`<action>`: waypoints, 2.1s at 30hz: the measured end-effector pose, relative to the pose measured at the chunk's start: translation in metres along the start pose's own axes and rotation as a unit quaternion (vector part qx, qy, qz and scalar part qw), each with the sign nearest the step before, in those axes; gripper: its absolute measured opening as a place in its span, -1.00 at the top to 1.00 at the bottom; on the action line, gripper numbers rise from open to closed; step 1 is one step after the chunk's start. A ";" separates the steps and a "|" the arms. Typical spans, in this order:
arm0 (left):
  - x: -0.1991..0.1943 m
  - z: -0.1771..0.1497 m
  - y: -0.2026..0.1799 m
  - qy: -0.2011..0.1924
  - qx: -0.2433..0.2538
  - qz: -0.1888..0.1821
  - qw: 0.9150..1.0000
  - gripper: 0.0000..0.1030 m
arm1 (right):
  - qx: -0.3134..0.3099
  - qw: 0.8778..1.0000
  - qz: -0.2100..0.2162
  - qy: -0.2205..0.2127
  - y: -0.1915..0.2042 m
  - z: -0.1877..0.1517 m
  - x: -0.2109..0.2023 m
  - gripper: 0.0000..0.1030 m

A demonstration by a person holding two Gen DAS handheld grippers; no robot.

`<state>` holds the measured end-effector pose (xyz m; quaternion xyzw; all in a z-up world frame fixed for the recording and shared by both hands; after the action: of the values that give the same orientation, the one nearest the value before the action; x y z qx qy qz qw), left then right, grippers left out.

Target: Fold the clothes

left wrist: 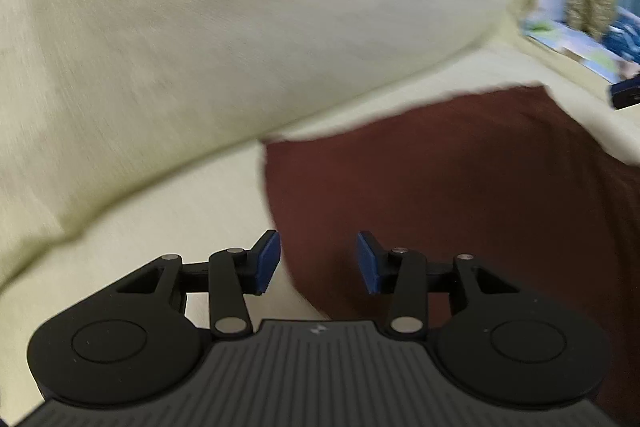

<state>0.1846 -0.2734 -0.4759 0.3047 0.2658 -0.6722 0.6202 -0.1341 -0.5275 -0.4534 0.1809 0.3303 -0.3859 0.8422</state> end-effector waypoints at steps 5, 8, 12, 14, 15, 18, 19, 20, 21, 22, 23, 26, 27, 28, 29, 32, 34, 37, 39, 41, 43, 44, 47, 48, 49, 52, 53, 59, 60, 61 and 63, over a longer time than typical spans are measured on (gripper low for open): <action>-0.017 -0.024 -0.042 0.010 0.010 -0.040 0.999 0.06 | -0.034 0.998 0.023 0.046 0.041 -0.054 -0.023 0.29; -0.011 -0.030 -0.059 0.019 0.008 -0.058 0.998 0.06 | -0.055 0.996 0.026 0.066 0.057 -0.073 -0.022 0.29; 0.019 -0.033 -0.058 0.049 -0.005 -0.060 0.997 0.06 | -0.089 0.991 0.010 0.104 0.063 -0.098 -0.011 0.29; 0.026 -0.035 -0.054 0.052 -0.011 -0.058 0.997 0.04 | -0.091 0.990 0.009 0.112 0.056 -0.107 -0.014 0.29; 0.026 -0.036 -0.052 0.051 -0.015 -0.059 0.997 0.02 | -0.088 0.989 0.007 0.117 0.049 -0.111 -0.019 0.30; 0.027 -0.036 -0.048 0.050 -0.018 -0.052 0.997 0.02 | -0.085 0.988 0.005 0.129 0.034 -0.121 -0.031 0.31; 0.025 -0.037 -0.048 0.051 -0.016 -0.046 0.998 0.02 | -0.084 0.988 0.004 0.133 0.030 -0.124 -0.035 0.31; 0.023 -0.038 -0.047 0.052 -0.015 -0.041 0.998 0.04 | -0.084 0.987 0.004 0.136 0.026 -0.127 -0.038 0.32; 0.019 -0.038 -0.046 0.052 -0.014 -0.036 0.998 0.04 | -0.084 0.987 0.004 0.137 0.025 -0.129 -0.040 0.32; 0.014 -0.040 -0.046 0.053 -0.014 -0.031 0.998 0.04 | -0.083 0.987 0.003 0.139 0.023 -0.131 -0.043 0.32; 0.009 -0.042 -0.045 0.053 -0.014 -0.027 0.998 0.04 | -0.083 0.987 0.002 0.140 0.022 -0.133 -0.046 0.32; -0.012 -0.046 -0.047 0.047 -0.017 -0.016 0.999 0.04 | -0.075 0.988 -0.004 0.137 0.021 -0.133 -0.055 0.32; -0.020 -0.047 -0.049 0.043 -0.020 -0.016 0.999 0.04 | -0.065 0.989 -0.002 0.132 0.021 -0.131 -0.061 0.31; -0.030 -0.049 -0.053 0.038 -0.023 -0.017 0.999 0.03 | -0.056 0.990 0.001 0.127 0.022 -0.128 -0.067 0.31; -0.037 -0.050 -0.057 0.035 -0.026 -0.018 0.999 0.03 | -0.052 0.991 0.004 0.122 0.023 -0.126 -0.071 0.31; -0.065 -0.059 -0.080 0.031 -0.018 -0.035 0.999 0.00 | -0.031 0.994 0.020 0.106 0.032 -0.123 -0.088 0.29; -0.079 -0.066 -0.095 0.035 -0.013 -0.050 0.998 -0.01 | -0.021 0.994 0.038 0.100 0.044 -0.126 -0.099 0.28; -0.093 -0.082 -0.118 0.048 -0.009 -0.071 0.996 -0.01 | -0.018 0.993 0.058 0.101 0.062 -0.134 -0.107 0.20; -0.098 -0.090 -0.129 0.055 -0.005 -0.079 0.995 -0.01 | -0.018 0.992 0.071 0.102 0.074 -0.138 -0.113 0.18; -0.102 -0.098 -0.141 0.062 -0.003 -0.093 0.994 -0.01 | -0.021 0.992 0.079 0.099 0.084 -0.140 -0.117 0.17; -0.101 -0.104 -0.155 0.070 0.004 -0.107 0.992 -0.01 | -0.025 0.992 0.083 0.094 0.091 -0.140 -0.123 0.16; -0.100 -0.105 -0.158 0.073 0.004 -0.112 0.991 -0.01 | -0.028 0.992 0.085 0.091 0.095 -0.139 -0.125 0.15; -0.091 -0.107 -0.172 0.081 0.000 -0.155 0.984 -0.04 | -0.038 0.992 0.084 0.084 0.102 -0.137 -0.133 0.11; -0.088 -0.108 -0.177 0.085 0.006 -0.164 0.983 -0.07 | -0.042 0.992 0.083 0.080 0.104 -0.136 -0.137 0.08; -0.083 -0.109 -0.184 0.090 0.016 -0.171 0.981 -0.09 | -0.045 0.993 0.082 0.077 0.106 -0.136 -0.140 0.07; -0.072 -0.112 -0.199 0.103 0.040 -0.178 0.978 -0.09 | -0.043 0.993 0.080 0.078 0.106 -0.136 -0.143 0.04; -0.068 -0.113 -0.204 0.110 0.048 -0.183 0.976 -0.07 | -0.042 0.993 0.079 0.079 0.106 -0.137 -0.142 0.03; -0.074 -0.122 -0.218 0.120 0.083 -0.196 0.970 0.80 | -0.032 0.993 0.079 0.082 0.104 -0.139 -0.139 0.03; -0.081 -0.125 -0.220 0.120 0.088 -0.199 0.969 0.80 | -0.030 0.993 0.079 0.081 0.104 -0.138 -0.139 0.02; -0.089 -0.130 -0.221 0.122 0.090 -0.200 0.968 0.80 | -0.030 0.993 0.080 0.079 0.103 -0.138 -0.139 0.02; -0.096 -0.136 -0.224 0.127 0.092 -0.196 0.968 0.80 | -0.027 0.993 0.081 0.076 0.102 -0.137 -0.141 -0.05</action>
<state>-0.0234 -0.0892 -0.5010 0.3853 0.3335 -0.7582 0.4067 -0.1810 -0.3111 -0.4489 0.2130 0.3877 -0.2928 0.8477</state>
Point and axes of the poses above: each gripper's, at about its wrist camera, not at the fingertips, and x roughly the way its jaws point, y to its left, z to its top, the point moved 3 cm from there along x, roughly the way its jaws point, and after that the axes turned 6 degrees about -z, right-handed, at the moved point
